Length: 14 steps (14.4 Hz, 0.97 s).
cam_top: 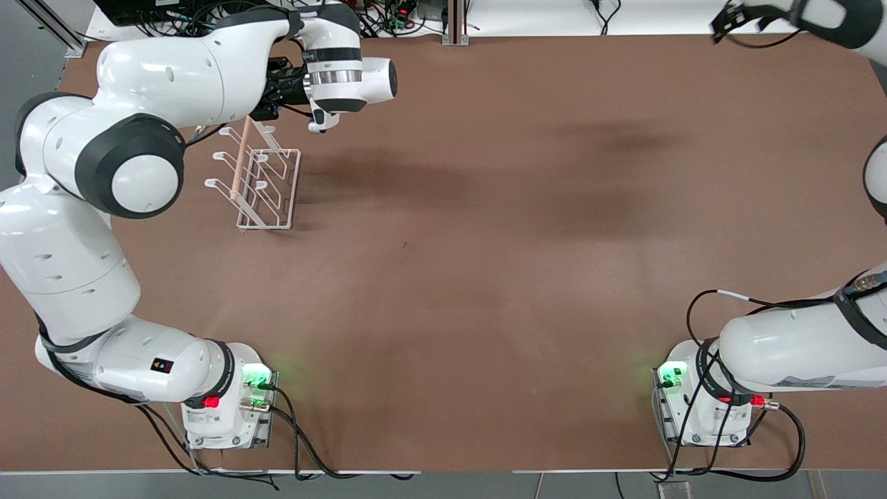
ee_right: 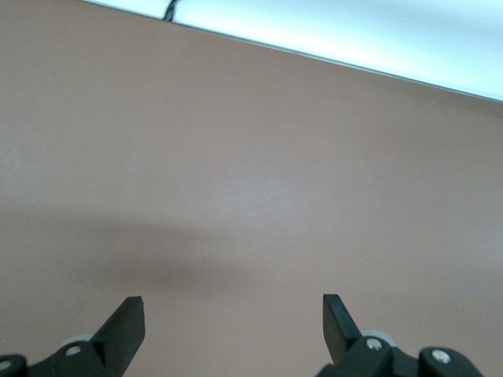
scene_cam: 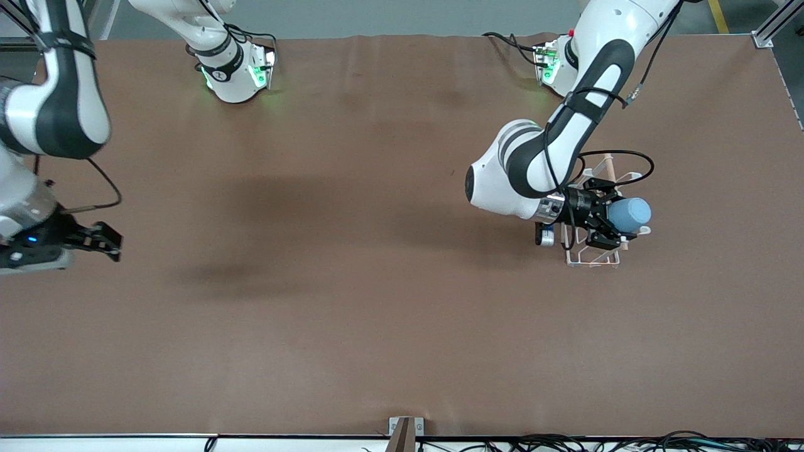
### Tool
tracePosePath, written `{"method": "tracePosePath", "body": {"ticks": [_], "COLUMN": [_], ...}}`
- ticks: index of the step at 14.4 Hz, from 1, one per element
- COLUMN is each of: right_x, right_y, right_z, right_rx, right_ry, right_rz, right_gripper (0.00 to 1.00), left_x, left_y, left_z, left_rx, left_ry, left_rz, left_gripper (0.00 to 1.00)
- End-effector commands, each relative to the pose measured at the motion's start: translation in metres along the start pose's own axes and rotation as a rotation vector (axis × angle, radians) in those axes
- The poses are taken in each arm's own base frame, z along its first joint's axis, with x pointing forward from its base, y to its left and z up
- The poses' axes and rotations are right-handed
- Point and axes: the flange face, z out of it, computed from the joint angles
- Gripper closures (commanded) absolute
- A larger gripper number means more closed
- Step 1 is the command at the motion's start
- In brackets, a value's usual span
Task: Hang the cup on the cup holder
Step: 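Carry the cup to the rack while the right gripper withdraws, then lower the cup onto a rack hook with the left gripper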
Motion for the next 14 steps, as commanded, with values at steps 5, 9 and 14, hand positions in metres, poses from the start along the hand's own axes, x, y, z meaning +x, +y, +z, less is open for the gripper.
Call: {"method": "tracePosePath", "body": {"ticks": [5,9,14], "right_x": [-0.005,-0.038,-0.05], "right_y": [0.019,0.021,0.014], "right_z": [-0.104,-0.144,-0.171], "right_rx": [-0.006,0.109,0.128], "right_ry": [-0.077,-0.148,-0.219], "right_rz": [0.299,0.385,0.456], "right_gripper": [0.0,0.0,0.0], "left_x": [0.044,0.065,0.09], "left_y": [0.001,0.007,0.015], "left_z": [0.009,0.009,0.02], "left_rx": [0.037,0.039,0.028], "left_ry": [-0.057,-0.064,-0.106], "left_rz": [0.021,0.008,0.0], "left_gripper": [1.0,1.0,0.99]}}
